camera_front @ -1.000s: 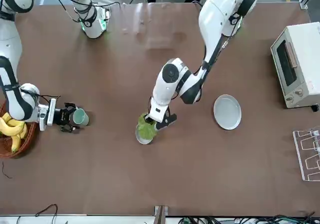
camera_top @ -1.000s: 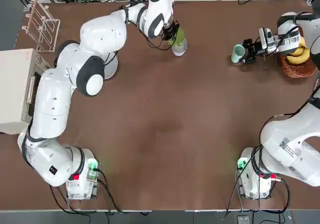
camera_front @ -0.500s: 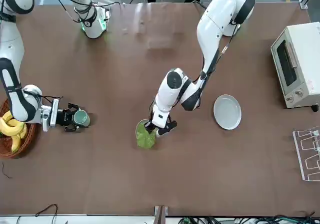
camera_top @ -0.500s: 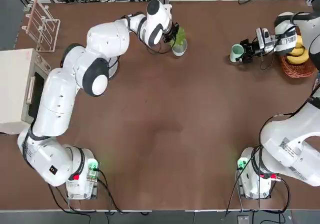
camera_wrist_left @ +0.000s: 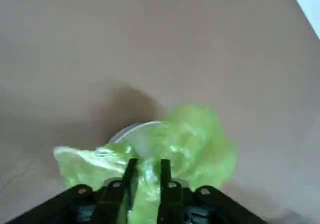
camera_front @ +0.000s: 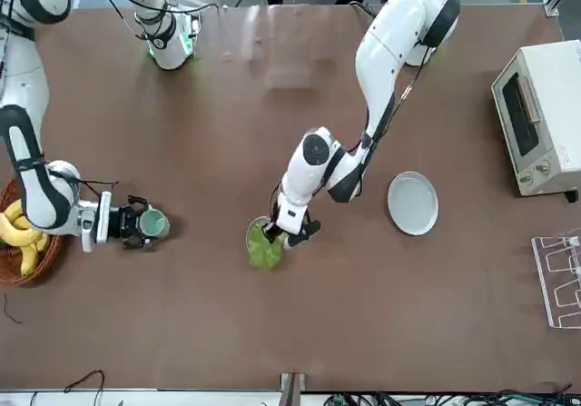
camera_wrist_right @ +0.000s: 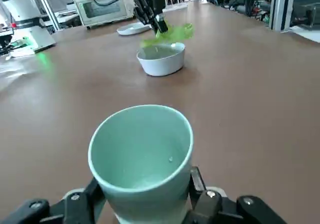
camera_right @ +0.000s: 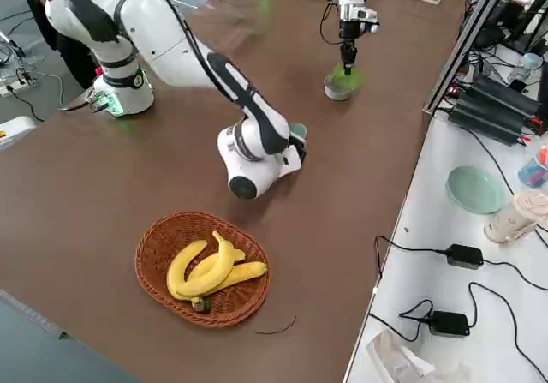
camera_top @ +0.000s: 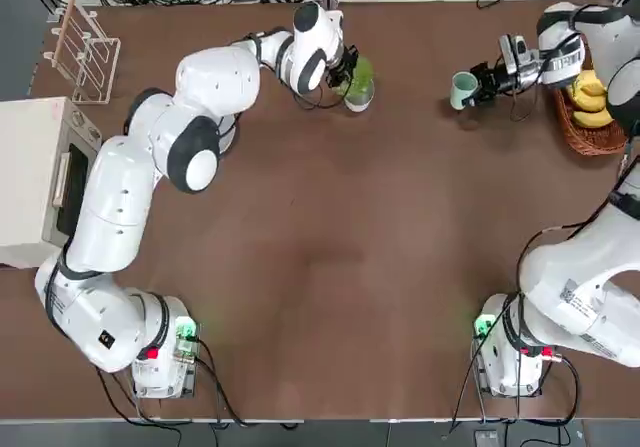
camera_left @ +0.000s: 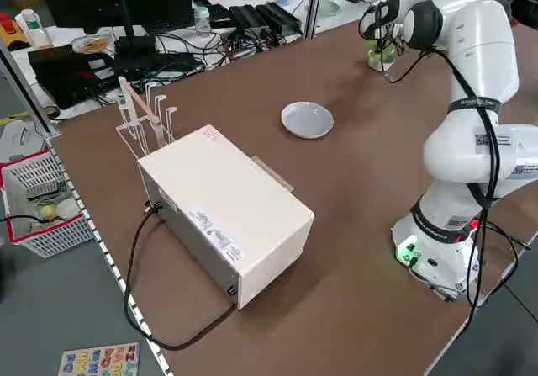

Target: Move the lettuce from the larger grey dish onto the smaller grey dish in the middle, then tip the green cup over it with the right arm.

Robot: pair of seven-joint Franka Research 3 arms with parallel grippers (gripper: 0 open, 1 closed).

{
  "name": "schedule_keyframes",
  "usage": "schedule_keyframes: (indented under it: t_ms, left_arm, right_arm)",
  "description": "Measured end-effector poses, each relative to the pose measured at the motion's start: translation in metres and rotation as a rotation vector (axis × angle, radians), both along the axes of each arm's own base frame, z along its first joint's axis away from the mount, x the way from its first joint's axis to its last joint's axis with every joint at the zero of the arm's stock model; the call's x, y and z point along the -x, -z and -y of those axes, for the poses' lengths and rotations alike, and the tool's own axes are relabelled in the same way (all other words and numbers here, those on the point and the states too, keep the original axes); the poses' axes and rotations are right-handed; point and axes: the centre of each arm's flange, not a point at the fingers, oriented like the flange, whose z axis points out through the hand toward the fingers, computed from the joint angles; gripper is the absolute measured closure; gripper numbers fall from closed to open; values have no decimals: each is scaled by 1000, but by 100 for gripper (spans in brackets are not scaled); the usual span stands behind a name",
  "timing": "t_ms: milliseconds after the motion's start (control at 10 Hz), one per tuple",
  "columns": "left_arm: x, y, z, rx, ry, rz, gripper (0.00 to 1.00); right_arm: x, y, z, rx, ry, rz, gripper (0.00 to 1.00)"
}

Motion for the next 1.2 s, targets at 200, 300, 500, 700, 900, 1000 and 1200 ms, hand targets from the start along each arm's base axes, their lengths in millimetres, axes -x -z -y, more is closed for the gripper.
schedule_keyframes:
  t_ms: [200,300,500,700,900,1000,1200]
  left_arm:
    - [-2,-3,0,7,-6,1,54]
    - [-3,-5,0,11,-8,3,53]
    - [-13,-32,-5,60,-47,-2,39]
    - [-24,-80,-23,33,-66,-59,10]
    - [-46,-143,-74,-29,-101,-139,0]
    - [-56,-172,-105,-41,-127,-168,0]
    - [-73,-212,-175,-52,-157,-204,0]
  right_arm:
    - [-9,-16,-9,22,20,-13,31]
    - [-9,-18,-8,23,25,-12,31]
    - [-11,-19,-6,32,40,-10,31]
    - [-22,-31,-16,79,95,-34,31]
    - [-39,-61,-48,138,147,-67,31]
    - [-45,-74,-66,160,169,-91,31]
    - [-52,-97,-104,199,216,-131,31]
